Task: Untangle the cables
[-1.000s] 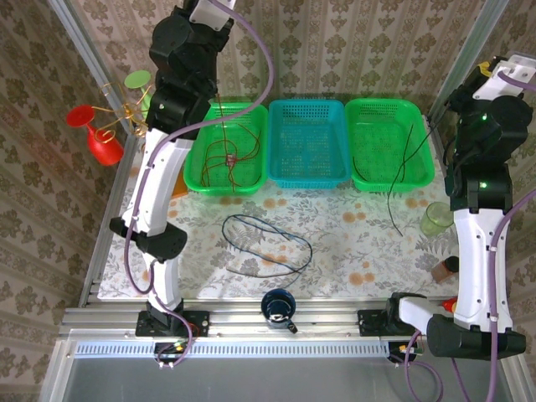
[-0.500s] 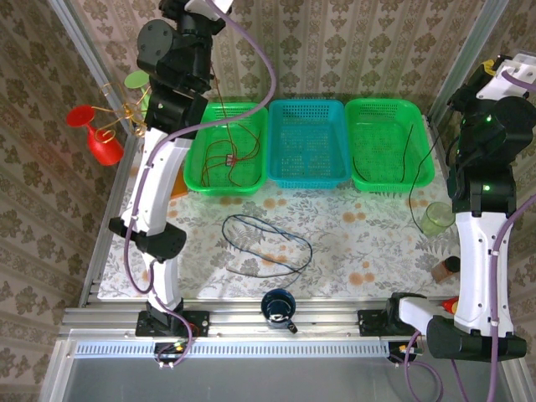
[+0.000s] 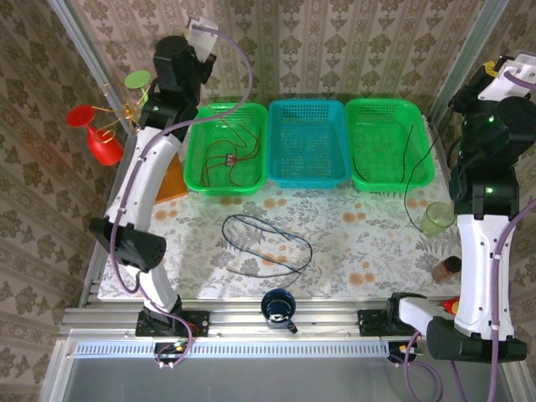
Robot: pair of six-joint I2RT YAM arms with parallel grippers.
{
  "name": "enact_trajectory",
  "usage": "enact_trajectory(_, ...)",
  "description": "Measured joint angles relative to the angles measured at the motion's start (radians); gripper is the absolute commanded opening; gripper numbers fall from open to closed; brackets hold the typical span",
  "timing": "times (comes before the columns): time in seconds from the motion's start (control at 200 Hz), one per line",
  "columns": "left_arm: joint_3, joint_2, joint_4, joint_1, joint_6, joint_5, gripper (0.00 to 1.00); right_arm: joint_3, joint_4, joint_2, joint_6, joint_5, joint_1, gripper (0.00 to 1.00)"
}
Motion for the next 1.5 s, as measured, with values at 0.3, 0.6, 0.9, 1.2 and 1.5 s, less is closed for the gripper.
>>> enact_trajectory(0.3, -0.282, 0.203, -0.208, -0.040, -0.199, 0.044, 0.00, 0.017, 0.000, -0.002, 0.011, -0.016, 0.006, 0.00)
enact_trajectory(0.6, -0.199, 0.408, -0.381, -0.028, -0.401, 0.198, 0.00, 0.017, 0.000, -0.002, 0.011, -0.024, 0.014, 0.00)
enact_trajectory(0.9, -0.162, 0.468, -0.449, 0.027, -0.516, 0.329, 0.00, 0.055, -0.015, 0.006, 0.010, -0.031, 0.037, 0.00)
enact_trajectory(1.2, -0.118, 0.473, -0.405, 0.026, -0.607, 0.528, 0.00, 0.068, -0.018, 0.005, 0.010, -0.032, 0.042, 0.00)
enact_trajectory(1.5, -0.002, 0.499, -0.446, 0.057, -0.683, 0.550, 0.63, 0.069, -0.023, 0.000, -0.043, -0.031, 0.076, 0.00)
